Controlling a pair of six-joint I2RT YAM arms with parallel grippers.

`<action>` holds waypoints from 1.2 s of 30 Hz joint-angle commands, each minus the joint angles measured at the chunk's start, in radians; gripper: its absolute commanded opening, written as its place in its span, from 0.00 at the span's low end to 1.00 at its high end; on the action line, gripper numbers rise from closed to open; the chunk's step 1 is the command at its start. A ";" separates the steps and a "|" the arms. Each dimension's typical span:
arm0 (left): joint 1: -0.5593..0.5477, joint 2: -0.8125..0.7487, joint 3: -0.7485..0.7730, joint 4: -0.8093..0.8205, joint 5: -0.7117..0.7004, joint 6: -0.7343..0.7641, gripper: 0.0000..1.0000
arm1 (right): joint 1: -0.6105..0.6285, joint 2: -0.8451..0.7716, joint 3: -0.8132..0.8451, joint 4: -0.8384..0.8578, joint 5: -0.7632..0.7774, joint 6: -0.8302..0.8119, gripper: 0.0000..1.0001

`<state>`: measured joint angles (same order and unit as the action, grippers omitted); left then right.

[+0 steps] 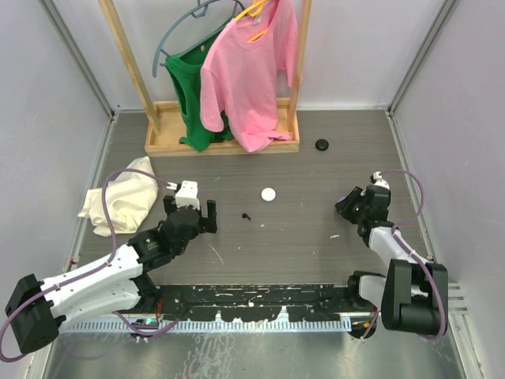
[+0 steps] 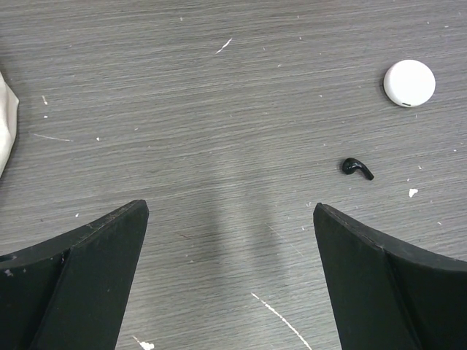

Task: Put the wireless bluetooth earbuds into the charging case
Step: Place the charging case at the center of the board.

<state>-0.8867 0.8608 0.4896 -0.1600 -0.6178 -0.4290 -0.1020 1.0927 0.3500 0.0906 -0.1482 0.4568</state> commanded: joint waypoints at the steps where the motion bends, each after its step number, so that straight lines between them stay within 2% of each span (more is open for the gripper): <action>1: 0.006 -0.041 -0.011 0.072 -0.048 -0.005 0.98 | -0.089 0.080 0.055 0.081 -0.097 0.017 0.11; 8: 0.006 -0.067 -0.021 0.071 -0.045 -0.007 0.98 | -0.154 0.240 0.099 0.160 -0.206 0.019 0.23; 15: 0.006 -0.083 -0.026 0.066 -0.048 -0.007 0.98 | -0.176 0.303 0.163 0.118 -0.183 0.006 0.46; 20: 0.007 -0.085 -0.026 0.062 -0.048 -0.007 0.98 | -0.176 0.285 0.206 -0.006 -0.119 -0.029 0.59; 25: 0.007 -0.088 -0.024 0.059 -0.041 -0.007 0.98 | -0.176 0.184 0.230 -0.119 -0.055 -0.090 0.74; 28: 0.005 -0.084 -0.022 0.056 -0.039 -0.007 0.98 | -0.172 0.136 0.252 -0.126 -0.081 -0.121 0.89; 29: 0.006 -0.083 -0.020 0.054 -0.041 -0.007 0.98 | -0.167 0.128 0.265 -0.127 -0.086 -0.130 0.97; 33: 0.007 -0.074 -0.016 0.047 -0.049 -0.007 0.98 | -0.116 0.158 0.335 -0.100 -0.077 -0.163 1.00; 36: 0.006 -0.072 -0.014 0.043 -0.054 -0.007 0.98 | -0.039 0.232 0.407 -0.100 -0.010 -0.204 1.00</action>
<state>-0.8867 0.7918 0.4648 -0.1513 -0.6327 -0.4294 -0.2211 1.2644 0.6491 -0.0418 -0.2264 0.3260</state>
